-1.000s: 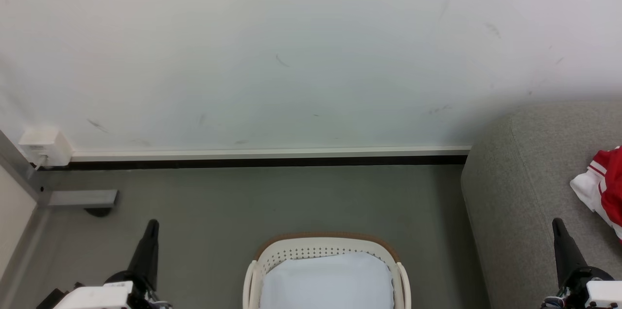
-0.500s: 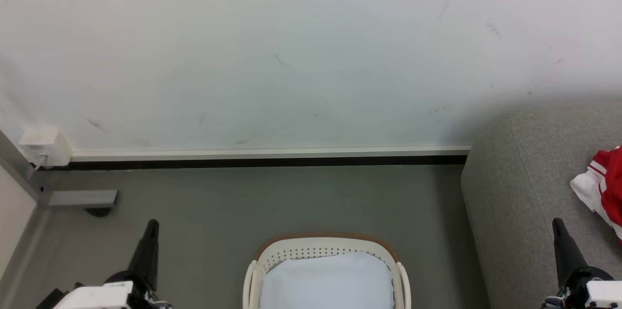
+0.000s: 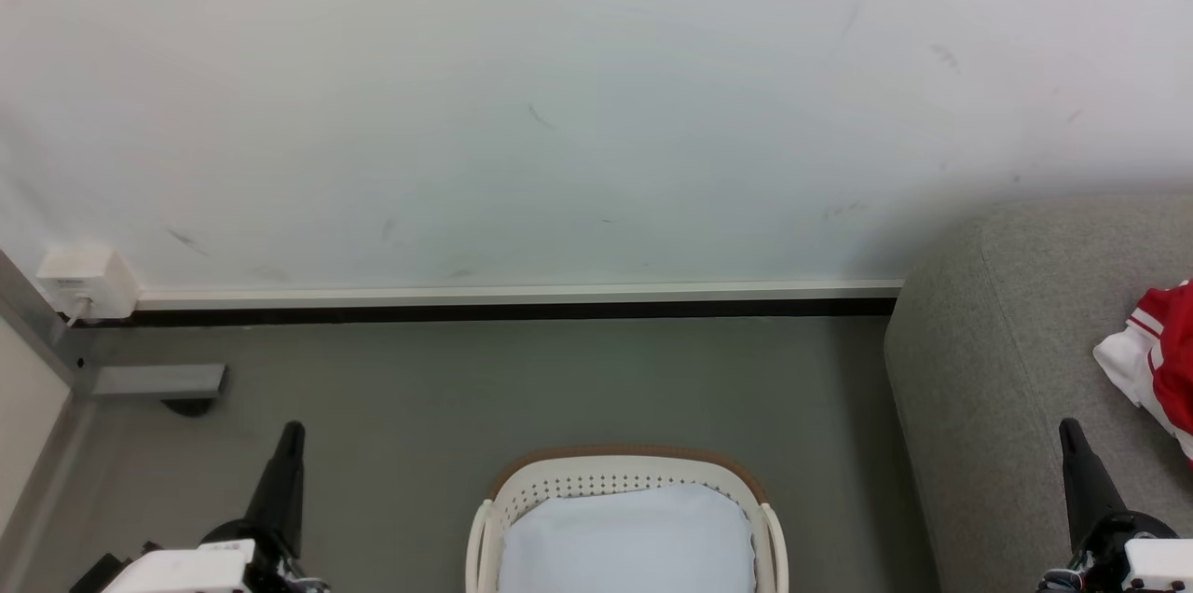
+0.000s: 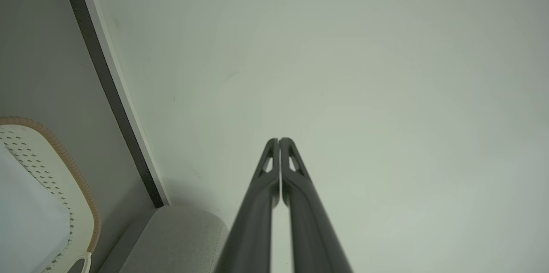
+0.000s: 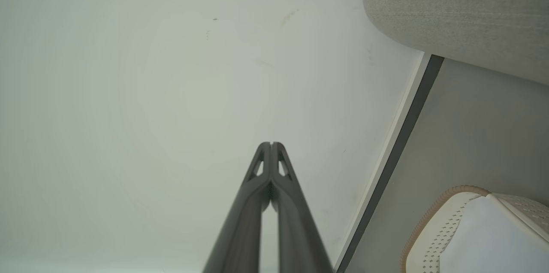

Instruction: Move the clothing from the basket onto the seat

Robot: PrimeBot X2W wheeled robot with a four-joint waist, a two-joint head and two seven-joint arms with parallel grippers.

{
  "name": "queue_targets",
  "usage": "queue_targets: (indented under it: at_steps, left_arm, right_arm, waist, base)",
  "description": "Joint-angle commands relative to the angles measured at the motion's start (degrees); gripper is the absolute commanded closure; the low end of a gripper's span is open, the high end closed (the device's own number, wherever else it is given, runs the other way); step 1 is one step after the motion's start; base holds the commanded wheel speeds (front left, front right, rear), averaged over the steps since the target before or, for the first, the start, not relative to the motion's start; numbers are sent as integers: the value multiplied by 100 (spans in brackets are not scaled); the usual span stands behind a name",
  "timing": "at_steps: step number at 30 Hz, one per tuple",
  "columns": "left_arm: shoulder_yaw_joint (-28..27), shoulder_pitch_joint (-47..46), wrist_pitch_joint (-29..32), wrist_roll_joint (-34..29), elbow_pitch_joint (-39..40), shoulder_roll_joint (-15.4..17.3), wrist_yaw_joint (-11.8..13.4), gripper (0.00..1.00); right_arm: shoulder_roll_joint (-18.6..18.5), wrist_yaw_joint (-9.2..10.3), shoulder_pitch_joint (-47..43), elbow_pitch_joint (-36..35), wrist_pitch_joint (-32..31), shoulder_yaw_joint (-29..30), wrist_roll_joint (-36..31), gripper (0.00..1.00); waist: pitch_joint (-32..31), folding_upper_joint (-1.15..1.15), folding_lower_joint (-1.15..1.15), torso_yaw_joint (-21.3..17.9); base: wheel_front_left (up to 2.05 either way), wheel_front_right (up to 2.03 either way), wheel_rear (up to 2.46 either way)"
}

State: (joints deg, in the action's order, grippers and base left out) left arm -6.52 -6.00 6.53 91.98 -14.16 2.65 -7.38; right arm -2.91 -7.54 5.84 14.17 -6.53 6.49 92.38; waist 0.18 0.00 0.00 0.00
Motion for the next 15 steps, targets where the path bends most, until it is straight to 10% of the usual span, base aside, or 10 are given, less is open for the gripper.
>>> queue_targets:
  at_steps: [1,15]
  left_arm:
    - [-9,-48,23,79,20,42,-23,100]
    - [-9,-48,22,79,19,42,-23,100]
  right_arm:
    - [1,10,72,-29,-24,25,2,100]
    - [2,10,72,-29,-24,25,1,100]
  waist:
    - [0,0,0,0]
    - [0,0,0,0]
  base:
    - [0,0,0]
    - [0,0,0]
